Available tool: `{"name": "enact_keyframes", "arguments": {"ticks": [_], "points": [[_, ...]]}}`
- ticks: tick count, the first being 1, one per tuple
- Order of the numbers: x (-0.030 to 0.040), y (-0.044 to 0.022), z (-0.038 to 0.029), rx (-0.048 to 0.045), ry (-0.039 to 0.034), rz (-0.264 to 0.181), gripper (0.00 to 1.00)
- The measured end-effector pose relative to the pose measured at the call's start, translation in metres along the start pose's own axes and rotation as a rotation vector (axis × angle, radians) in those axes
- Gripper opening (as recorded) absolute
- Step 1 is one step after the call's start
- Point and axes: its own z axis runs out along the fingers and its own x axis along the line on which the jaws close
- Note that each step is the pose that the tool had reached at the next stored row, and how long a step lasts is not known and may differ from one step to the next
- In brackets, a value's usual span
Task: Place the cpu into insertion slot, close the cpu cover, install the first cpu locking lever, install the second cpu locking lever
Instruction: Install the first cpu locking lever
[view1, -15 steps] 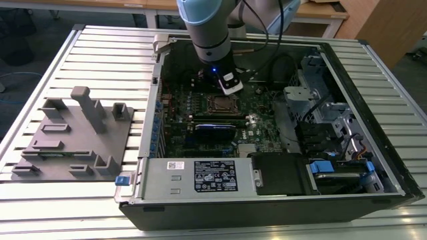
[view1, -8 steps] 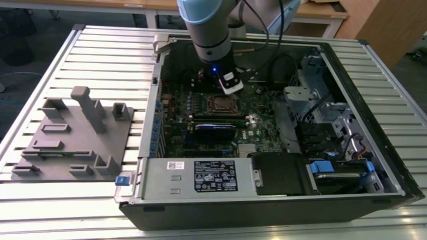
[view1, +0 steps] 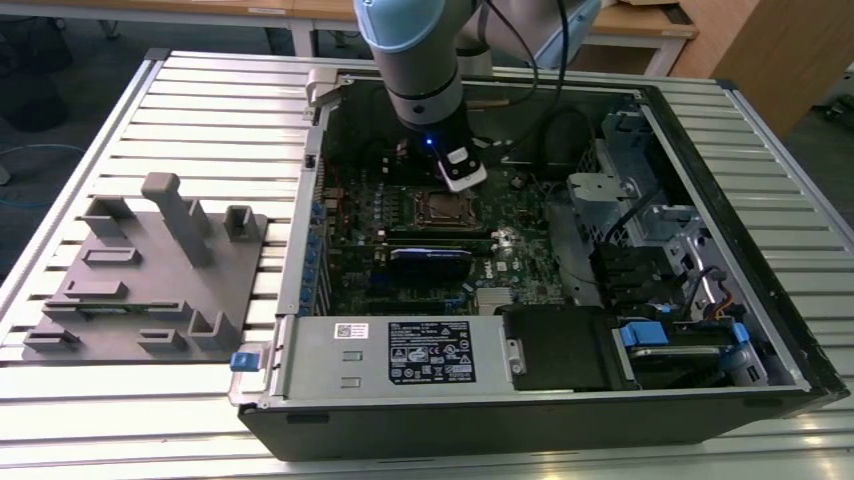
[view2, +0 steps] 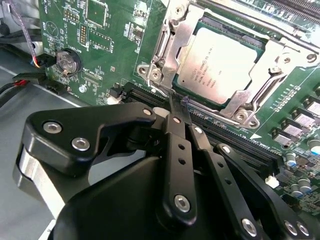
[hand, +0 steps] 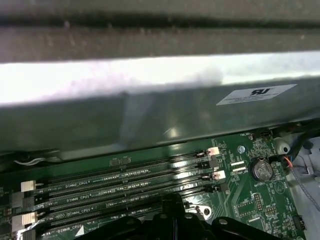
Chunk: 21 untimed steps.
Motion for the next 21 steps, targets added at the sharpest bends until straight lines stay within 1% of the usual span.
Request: {"name": "enact_keyframes", "arguments": {"ticks": [4,12,15,21], "points": [[0.0005,-0.0007,0.0017,-0.0090,0.0015,0.003,0.10],[0.0005,-0.0010,0.0022,-0.0100,0.0015,0.003,0.10],[0.0001,-0.0005,0.0006,-0.0102,0.0016,0.003,0.10],[-0.0016,0.0014,-0.0061,-0.0095,0.0026,0.003,0.10]]}}
